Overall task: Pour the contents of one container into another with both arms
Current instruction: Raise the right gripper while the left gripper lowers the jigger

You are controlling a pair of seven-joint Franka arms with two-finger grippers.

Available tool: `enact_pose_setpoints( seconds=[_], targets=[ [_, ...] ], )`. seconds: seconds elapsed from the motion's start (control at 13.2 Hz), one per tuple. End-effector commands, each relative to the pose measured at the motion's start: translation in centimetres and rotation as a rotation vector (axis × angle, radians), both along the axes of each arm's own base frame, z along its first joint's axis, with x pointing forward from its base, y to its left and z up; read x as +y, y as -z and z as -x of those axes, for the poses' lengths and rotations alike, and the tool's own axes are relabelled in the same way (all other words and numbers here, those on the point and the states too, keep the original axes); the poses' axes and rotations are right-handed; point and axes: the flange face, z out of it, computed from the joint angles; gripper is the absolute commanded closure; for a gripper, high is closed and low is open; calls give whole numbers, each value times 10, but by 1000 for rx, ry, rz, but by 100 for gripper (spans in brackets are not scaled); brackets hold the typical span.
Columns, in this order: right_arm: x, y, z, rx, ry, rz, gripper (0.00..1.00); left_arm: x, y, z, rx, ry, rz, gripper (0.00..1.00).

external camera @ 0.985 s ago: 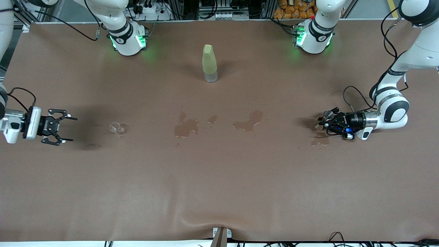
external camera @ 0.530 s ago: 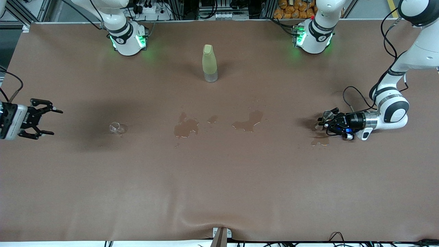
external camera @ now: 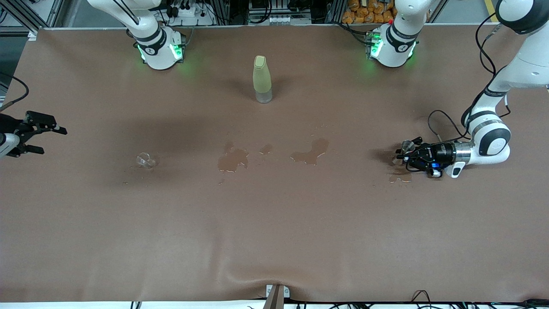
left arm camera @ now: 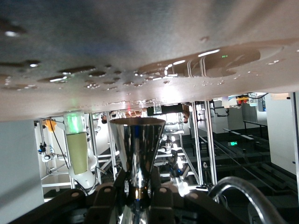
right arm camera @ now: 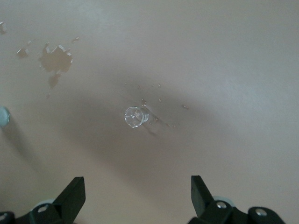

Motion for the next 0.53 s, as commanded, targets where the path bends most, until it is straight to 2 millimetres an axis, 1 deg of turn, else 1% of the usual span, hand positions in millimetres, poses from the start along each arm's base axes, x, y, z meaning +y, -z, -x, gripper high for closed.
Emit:
enact_pose_setpoints(
  seconds=[0.0, 0.15, 0.3, 0.38, 0.45],
  targets=[
    [25, -28, 0, 45, 111, 87, 0, 4, -10, -2, -19, 31, -61, 100],
    [50, -45, -1, 73, 204, 131, 0, 7, -16, -5, -29, 27, -80, 100],
    [86, -60, -1, 88, 305, 198, 0, 7, -16, -5, -28, 27, -83, 100],
    [102, -63, -1, 97, 350, 226, 0, 7, -16, -5, -19, 24, -84, 100],
    [112, -65, -2, 94, 379, 239, 0, 7, -16, -5, -1, 21, -85, 100]
  ],
)
